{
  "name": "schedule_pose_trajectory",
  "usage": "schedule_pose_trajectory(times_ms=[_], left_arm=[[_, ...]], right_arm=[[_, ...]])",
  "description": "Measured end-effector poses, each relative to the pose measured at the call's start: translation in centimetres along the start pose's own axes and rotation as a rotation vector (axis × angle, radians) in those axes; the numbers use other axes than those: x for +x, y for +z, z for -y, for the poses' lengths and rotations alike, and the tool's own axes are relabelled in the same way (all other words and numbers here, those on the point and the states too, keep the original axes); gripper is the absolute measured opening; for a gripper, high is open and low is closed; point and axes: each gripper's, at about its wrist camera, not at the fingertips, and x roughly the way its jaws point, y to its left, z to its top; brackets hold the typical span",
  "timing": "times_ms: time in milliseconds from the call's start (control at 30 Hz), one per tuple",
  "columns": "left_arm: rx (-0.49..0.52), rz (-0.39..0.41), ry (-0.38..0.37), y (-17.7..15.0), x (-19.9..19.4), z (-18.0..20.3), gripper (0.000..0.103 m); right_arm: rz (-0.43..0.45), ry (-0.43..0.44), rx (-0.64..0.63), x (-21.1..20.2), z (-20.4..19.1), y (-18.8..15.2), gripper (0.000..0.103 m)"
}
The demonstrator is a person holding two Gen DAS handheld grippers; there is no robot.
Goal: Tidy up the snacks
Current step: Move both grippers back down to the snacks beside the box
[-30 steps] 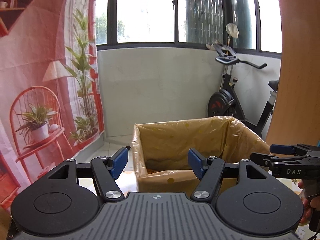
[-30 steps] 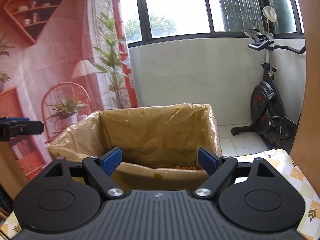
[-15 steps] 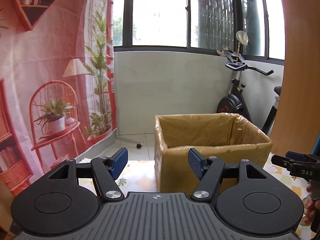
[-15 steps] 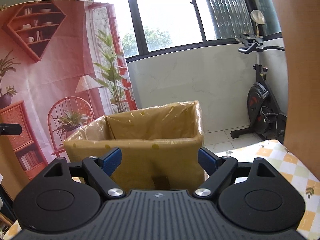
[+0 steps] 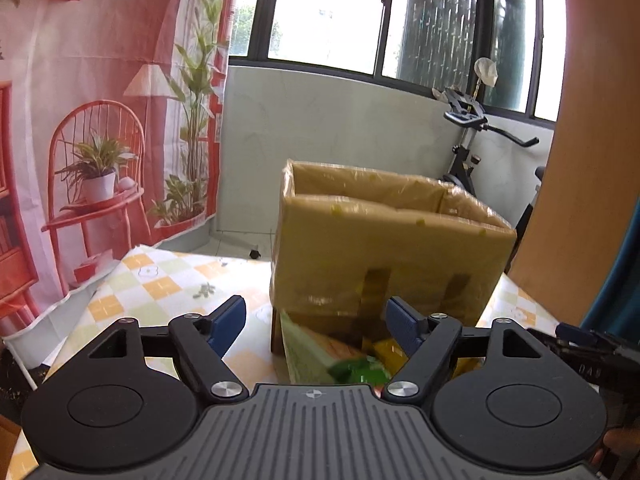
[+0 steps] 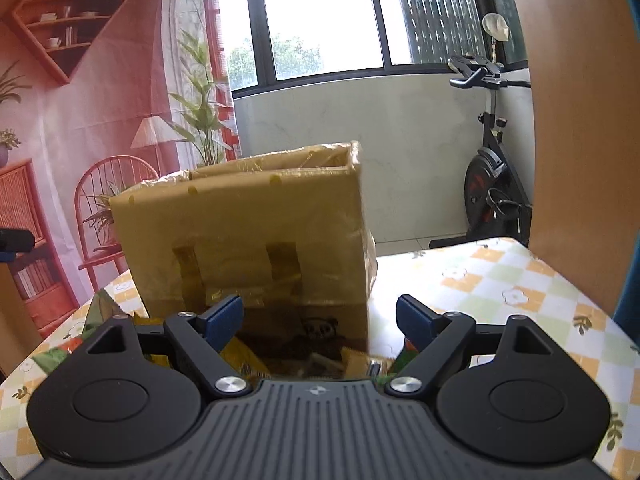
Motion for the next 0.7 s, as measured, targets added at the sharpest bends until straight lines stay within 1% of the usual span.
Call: schedule_pose_trajectory(times_ms=[200,300,367,567,700], left_arm=[[0.001,-0.028,0.009,-2.8,-0.6,-0.6,0.079],[0.023,-0.036,0.030,-3.5,-0.6,-1.1,0.079],[0.018,-0.038,0.036,-4.0,-0.7,-1.4,0.079],[0.006,-0.061,0.019,-5.5,-0.9,-1.6,0.079],[0.019,-0.105,0.003,-6.6,-0.2,-1.9,0.079]], right_arm=[[-0.034,0.019,0.008,0.1,-0.1,-1.5,0.086],[-0.055,0.028,0.011,0.2,-0.6,-2.5,0.086],[-0.062,0.033,0.009,0.2,-0.8,-3.2,0.086],[-0.081,0.039,-0.025,0.4,-2.1,-4.1,0.086],[-0.083,0.060,-0.057,0.7,-2.7,-4.2,0.086]])
